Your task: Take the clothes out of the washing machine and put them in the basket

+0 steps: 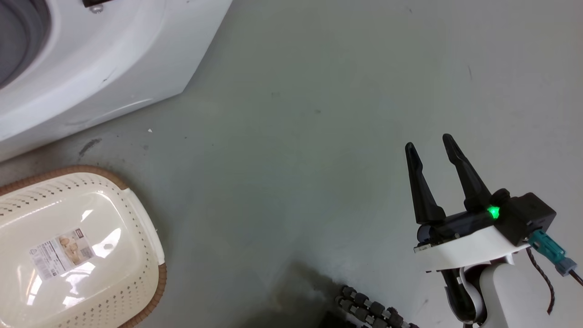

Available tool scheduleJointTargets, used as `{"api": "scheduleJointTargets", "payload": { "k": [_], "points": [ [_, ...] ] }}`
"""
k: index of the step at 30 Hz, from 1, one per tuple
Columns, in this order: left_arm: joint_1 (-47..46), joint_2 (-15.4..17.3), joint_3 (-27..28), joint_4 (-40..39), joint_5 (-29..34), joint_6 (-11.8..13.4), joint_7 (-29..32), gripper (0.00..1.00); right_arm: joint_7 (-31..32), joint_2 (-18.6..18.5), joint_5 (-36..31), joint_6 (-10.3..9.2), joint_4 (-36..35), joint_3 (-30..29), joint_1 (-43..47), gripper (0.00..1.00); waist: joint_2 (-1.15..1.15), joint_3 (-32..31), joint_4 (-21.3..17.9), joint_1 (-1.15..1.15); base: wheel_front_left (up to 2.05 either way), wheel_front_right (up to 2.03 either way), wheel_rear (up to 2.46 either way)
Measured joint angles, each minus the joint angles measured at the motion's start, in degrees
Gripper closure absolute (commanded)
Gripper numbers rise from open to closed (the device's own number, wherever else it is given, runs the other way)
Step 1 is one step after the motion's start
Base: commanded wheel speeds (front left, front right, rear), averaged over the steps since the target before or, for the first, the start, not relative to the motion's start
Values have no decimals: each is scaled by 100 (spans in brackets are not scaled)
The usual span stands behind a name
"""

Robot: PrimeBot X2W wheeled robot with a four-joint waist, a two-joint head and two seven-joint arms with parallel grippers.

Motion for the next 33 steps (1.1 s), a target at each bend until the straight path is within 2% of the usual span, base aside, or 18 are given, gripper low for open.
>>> {"api": "scheduleJointTargets", "payload": {
  "k": [4, 18, 25, 33],
  "points": [
    [228, 10, 131, 75, -168, 29, -682, 100, 0, 1, 1, 0, 43, 10, -74, 0, 0, -187, -8, 0, 0, 0, 0],
    [1677, -622, 586, 677, -980, -4, -2560, 100, 0, 1, -316, 0, 187, -241, 70, 0, 0, -1152, 373, 0, 0, 0, 0],
    [2554, -995, 650, 489, -1226, -105, -2828, 100, 38, 4, -539, 0, 271, -318, 268, 0, 0, -1818, 665, -1, 0, 0, 0],
    [3476, -1294, 570, -413, -1326, -68, -2782, 100, 259, 2, -672, 0, 115, -445, 594, 0, 0, -2574, 1071, -1, 0, 0, 0]
  ]
}}
